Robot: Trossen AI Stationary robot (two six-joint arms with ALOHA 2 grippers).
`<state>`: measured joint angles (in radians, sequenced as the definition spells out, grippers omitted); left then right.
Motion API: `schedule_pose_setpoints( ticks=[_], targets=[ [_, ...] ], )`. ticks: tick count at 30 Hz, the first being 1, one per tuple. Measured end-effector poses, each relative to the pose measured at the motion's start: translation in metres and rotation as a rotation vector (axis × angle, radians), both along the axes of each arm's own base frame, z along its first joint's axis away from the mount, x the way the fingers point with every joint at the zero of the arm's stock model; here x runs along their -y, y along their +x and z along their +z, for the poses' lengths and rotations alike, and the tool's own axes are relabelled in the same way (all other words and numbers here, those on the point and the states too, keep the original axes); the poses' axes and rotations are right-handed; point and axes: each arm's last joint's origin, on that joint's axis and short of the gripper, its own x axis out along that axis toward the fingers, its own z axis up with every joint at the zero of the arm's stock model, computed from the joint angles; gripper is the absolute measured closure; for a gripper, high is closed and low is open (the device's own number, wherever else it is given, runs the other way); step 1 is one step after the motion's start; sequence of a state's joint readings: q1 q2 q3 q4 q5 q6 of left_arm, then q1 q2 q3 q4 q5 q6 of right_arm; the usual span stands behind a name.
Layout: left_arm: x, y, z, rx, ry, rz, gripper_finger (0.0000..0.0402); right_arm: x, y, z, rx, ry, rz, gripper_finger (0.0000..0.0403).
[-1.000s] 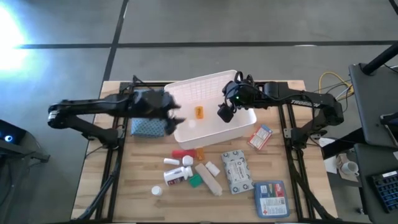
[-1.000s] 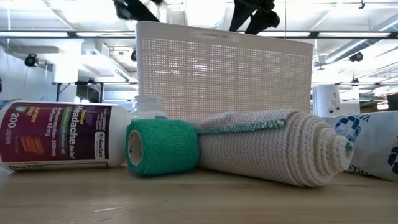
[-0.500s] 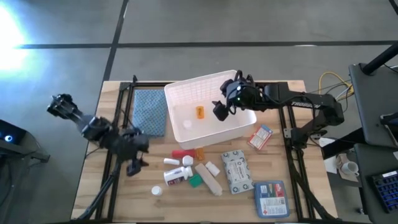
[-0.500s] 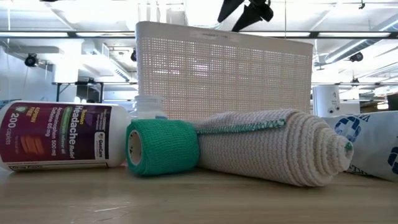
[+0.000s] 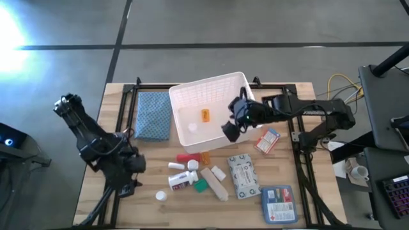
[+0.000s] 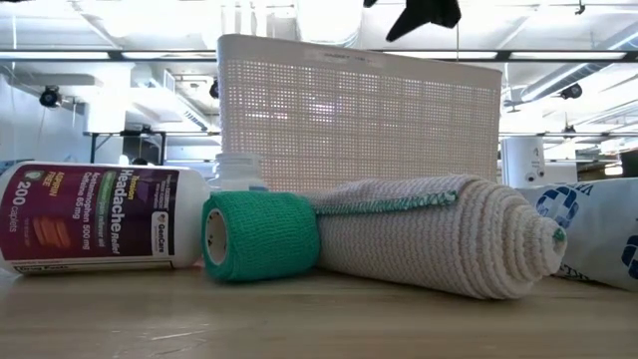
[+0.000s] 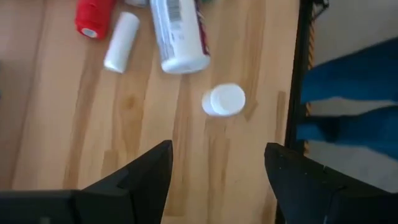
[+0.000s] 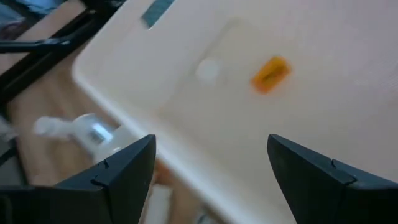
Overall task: Pick & place medical supplies in basket/bin
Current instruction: Put the white pill bottle into the white bin
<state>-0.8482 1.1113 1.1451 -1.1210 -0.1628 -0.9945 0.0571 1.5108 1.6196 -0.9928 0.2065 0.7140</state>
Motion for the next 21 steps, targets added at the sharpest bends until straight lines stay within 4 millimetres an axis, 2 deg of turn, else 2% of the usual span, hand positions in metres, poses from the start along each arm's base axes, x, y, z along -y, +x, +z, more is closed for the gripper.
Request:
schedule_pose_setpoints(
  ticks=[4,8,16,21],
  targets=[
    [0.016,-0.007,-0.008,-0.01,0.049,-0.074,0.0168,-0.03,-0.003,0.0,0.001,0.073,0.074,0.0109],
    [0.023,-0.009,-0.011,-0.008,0.06,-0.117,0.0168,-0.056,-0.011,-0.003,-0.038,0.116,0.118,0.0112],
    [0.031,-0.014,-0.014,0.023,0.089,-0.246,0.0168,-0.088,-0.038,-0.014,-0.222,0.237,-0.036,0.0121],
    [0.033,-0.013,-0.022,0.025,0.15,-0.332,0.0168,-0.114,-0.055,-0.018,-0.286,0.265,-0.038,0.0122]
  ],
)
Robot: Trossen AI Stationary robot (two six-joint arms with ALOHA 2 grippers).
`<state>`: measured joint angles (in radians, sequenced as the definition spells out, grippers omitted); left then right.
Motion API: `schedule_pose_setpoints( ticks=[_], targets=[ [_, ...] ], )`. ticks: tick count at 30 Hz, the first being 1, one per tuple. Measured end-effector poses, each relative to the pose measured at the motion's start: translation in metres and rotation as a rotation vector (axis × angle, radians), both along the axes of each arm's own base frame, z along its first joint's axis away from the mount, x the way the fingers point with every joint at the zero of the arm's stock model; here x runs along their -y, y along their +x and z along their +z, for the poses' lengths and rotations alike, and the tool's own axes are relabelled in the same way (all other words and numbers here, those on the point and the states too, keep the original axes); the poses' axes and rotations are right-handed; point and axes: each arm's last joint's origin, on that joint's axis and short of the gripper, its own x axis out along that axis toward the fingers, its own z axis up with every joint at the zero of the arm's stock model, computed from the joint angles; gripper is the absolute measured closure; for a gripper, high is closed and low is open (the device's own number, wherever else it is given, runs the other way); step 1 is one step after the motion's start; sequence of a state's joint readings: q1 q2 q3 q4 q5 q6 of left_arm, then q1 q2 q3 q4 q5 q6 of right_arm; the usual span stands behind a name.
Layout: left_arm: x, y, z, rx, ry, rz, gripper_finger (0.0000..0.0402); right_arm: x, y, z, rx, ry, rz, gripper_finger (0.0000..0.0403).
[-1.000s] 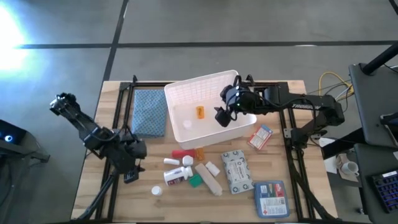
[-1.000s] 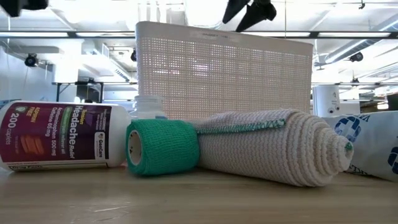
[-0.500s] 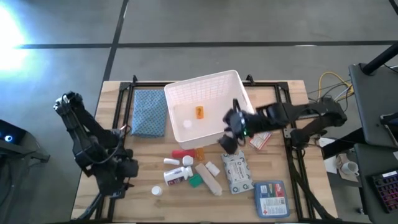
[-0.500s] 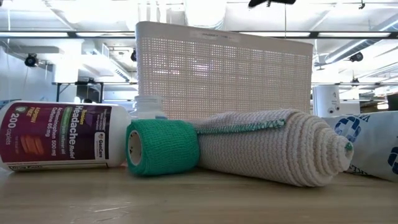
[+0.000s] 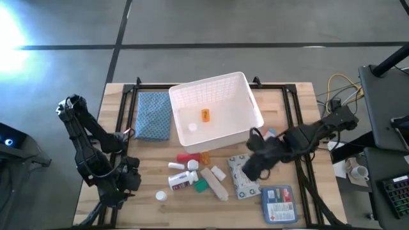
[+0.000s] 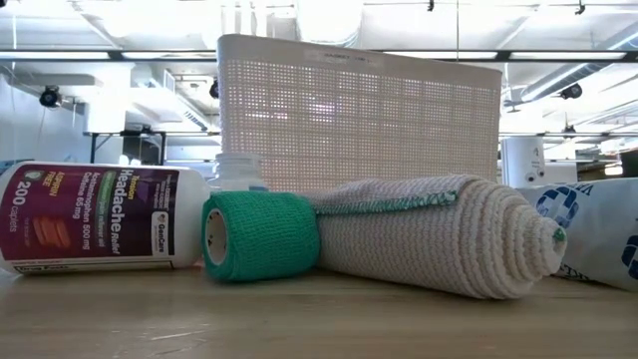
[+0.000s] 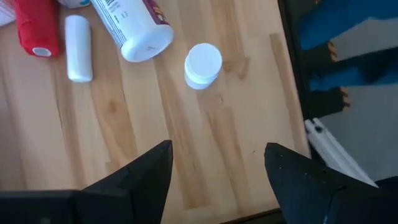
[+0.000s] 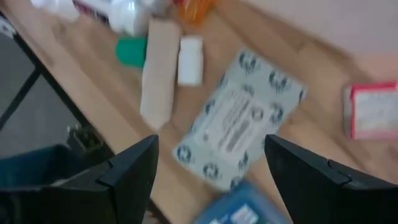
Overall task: Pick & place medical supplies in basket/bin
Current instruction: Put the white pill bottle into the white bin
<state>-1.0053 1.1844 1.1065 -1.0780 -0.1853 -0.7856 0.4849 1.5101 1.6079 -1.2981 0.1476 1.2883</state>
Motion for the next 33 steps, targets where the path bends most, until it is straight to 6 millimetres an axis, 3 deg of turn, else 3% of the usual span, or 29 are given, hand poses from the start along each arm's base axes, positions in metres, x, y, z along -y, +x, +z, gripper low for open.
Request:
schedule_pose_setpoints(
  ticks=[9,17,25,33],
  targets=[
    [0.002,0.007,-0.008,0.089,-0.004,0.067,0.0168,-0.036,-0.025,-0.001,-0.029,0.039,0.033,0.0133],
    [0.024,0.028,-0.052,0.176,-0.173,0.15,0.0168,-0.059,-0.045,-0.002,-0.051,0.042,0.117,0.0149],
    [0.05,0.052,-0.076,0.087,-0.062,0.218,0.0159,-0.061,-0.061,-0.006,-0.127,-0.041,0.133,0.0149],
    [0.073,0.072,-0.08,-0.018,0.08,0.292,0.0087,-0.058,-0.061,-0.006,-0.109,-0.115,0.161,0.0138]
  ],
)
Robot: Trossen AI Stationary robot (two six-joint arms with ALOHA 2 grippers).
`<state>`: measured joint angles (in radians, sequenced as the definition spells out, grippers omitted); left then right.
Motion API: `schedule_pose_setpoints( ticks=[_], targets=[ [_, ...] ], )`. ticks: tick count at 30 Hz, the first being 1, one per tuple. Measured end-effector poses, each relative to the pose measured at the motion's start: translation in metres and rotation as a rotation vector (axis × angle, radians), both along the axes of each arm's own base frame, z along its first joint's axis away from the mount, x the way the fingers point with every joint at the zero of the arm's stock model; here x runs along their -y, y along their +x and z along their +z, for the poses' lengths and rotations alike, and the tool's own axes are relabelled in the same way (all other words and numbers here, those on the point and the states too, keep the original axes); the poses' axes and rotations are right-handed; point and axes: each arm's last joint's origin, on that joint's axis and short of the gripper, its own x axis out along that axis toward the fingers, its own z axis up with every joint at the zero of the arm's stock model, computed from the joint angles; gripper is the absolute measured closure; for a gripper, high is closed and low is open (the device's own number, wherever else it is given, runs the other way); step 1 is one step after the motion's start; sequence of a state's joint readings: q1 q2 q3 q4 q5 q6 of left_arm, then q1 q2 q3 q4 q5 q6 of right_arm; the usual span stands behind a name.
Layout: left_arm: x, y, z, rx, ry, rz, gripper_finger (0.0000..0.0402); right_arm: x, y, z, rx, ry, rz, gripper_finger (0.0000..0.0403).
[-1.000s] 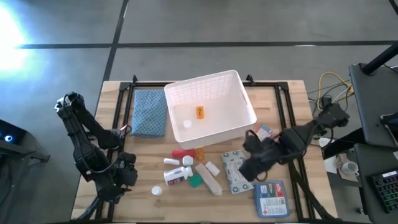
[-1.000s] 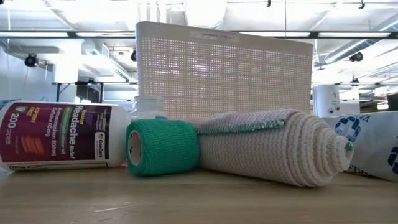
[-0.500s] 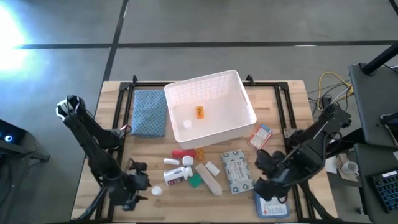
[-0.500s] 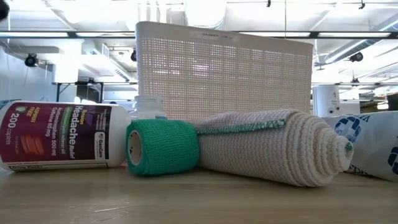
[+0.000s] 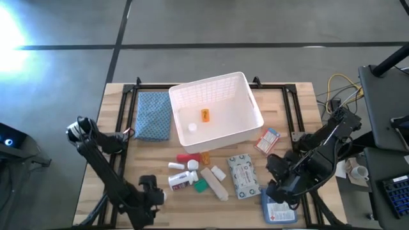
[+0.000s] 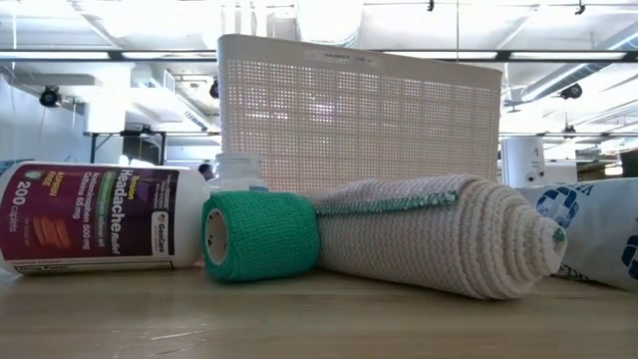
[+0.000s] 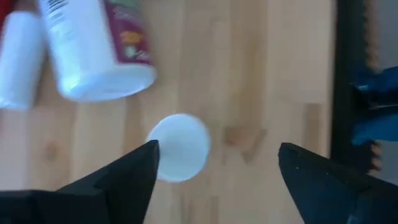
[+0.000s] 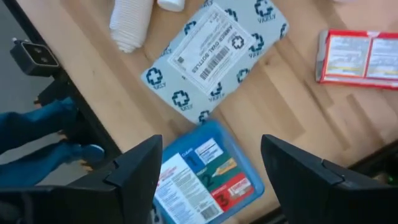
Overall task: Pick & place medical supplies in basket/bin
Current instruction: Put the white pill bottle into the white bin
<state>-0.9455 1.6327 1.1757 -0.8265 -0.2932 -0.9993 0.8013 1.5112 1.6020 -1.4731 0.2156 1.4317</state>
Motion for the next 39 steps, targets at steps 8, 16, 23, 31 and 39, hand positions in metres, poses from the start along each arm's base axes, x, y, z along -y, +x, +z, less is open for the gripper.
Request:
schedule_pose_setpoints(
  ticks=[8,16,23,31,39],
  targets=[
    [0.012,0.01,0.014,-0.055,0.11,0.011,0.0058,0.001,0.0,0.0,0.024,-0.038,0.015,0.0134],
    [0.001,0.012,-0.001,-0.084,0.15,0.04,0.0058,0.001,0.001,0.0,0.03,-0.047,0.018,0.0132],
    [-0.002,0.026,-0.013,-0.061,0.066,-0.012,0.0059,0.002,0.001,0.0,0.029,-0.047,0.015,0.0133],
    [-0.013,0.023,-0.032,-0.134,0.064,0.013,0.0059,0.002,0.001,0.0,0.046,-0.062,-0.001,0.0134],
    [-0.014,0.025,-0.033,-0.131,0.053,0.026,0.0097,0.002,0.001,0.0,0.051,-0.07,-0.007,0.0139]
  ],
)
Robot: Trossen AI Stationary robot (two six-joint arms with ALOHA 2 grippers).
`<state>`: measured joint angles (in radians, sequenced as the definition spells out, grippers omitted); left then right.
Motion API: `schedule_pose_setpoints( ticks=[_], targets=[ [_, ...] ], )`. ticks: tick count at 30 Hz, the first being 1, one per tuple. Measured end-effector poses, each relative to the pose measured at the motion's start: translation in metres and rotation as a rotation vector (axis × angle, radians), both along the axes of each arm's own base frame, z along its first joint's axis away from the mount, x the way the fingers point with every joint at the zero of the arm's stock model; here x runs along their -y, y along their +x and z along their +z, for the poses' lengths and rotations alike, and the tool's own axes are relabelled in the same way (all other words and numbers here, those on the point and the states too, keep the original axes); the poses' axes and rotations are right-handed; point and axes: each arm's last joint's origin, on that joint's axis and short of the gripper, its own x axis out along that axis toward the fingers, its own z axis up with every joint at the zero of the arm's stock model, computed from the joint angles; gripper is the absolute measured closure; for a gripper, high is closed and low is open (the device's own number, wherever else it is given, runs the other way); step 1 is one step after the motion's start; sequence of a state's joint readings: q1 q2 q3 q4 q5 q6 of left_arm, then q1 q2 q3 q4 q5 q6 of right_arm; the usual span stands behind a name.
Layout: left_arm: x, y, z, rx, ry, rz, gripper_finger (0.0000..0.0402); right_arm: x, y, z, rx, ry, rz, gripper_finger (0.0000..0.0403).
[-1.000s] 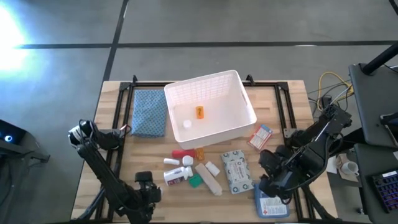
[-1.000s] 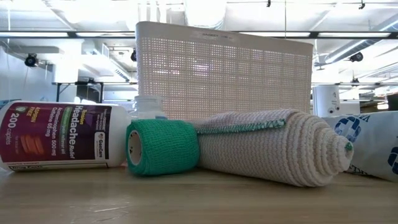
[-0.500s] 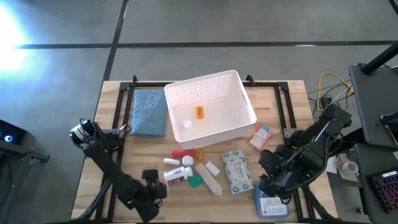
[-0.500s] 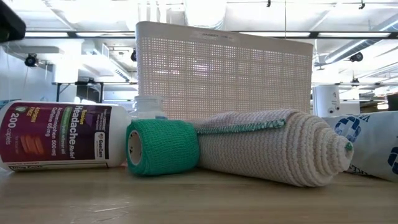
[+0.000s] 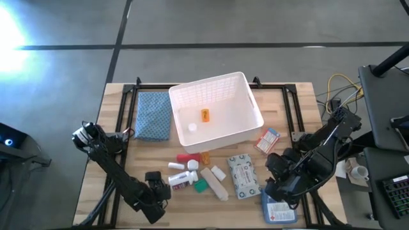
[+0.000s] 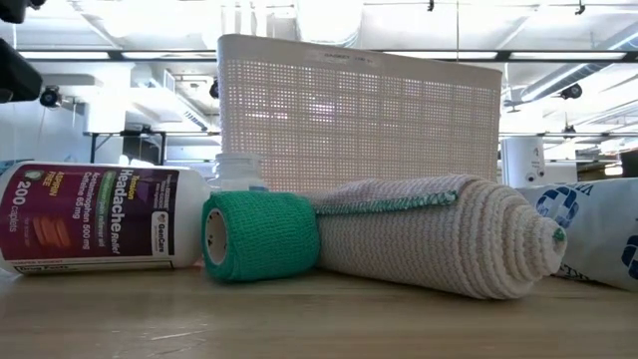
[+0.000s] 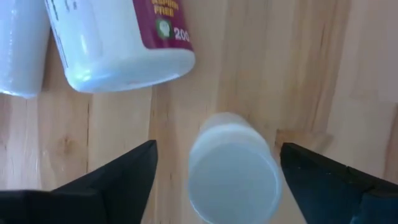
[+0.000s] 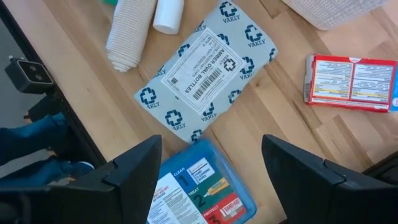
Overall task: Pick & place medical supplies in basket/bin
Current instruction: Put the white pill bottle into the white bin
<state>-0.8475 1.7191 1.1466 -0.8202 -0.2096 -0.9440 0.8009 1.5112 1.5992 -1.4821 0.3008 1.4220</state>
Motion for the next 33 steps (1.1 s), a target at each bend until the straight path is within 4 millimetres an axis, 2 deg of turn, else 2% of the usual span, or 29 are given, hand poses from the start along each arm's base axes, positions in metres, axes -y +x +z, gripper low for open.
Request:
schedule_pose_setpoints(
  ticks=[10,15,20,25,29,33],
  targets=[
    [-0.004,-0.002,-0.007,-0.027,-0.004,0.002,0.023,0.0,0.0,0.0,0.012,-0.01,-0.007,0.0139],
    [-0.004,-0.001,0.008,-0.053,-0.022,0.003,0.0241,0.0,0.0,0.0,0.013,-0.008,-0.014,0.0144],
    [-0.01,-0.004,0.047,-0.025,-0.029,0.027,0.0241,0.0,0.0,0.0,0.013,-0.008,-0.014,0.0145],
    [-0.027,-0.002,0.102,0.134,0.106,0.089,0.0241,0.0,0.0,0.0,0.013,-0.008,-0.014,0.0147],
    [-0.048,0.022,0.152,0.349,0.125,0.164,0.0241,0.001,0.001,0.0,0.018,-0.002,-0.038,0.0147],
    [-0.086,0.05,0.197,0.505,0.286,0.163,0.0241,0.001,0.001,0.0,0.042,-0.011,-0.064,0.0149]
  ],
)
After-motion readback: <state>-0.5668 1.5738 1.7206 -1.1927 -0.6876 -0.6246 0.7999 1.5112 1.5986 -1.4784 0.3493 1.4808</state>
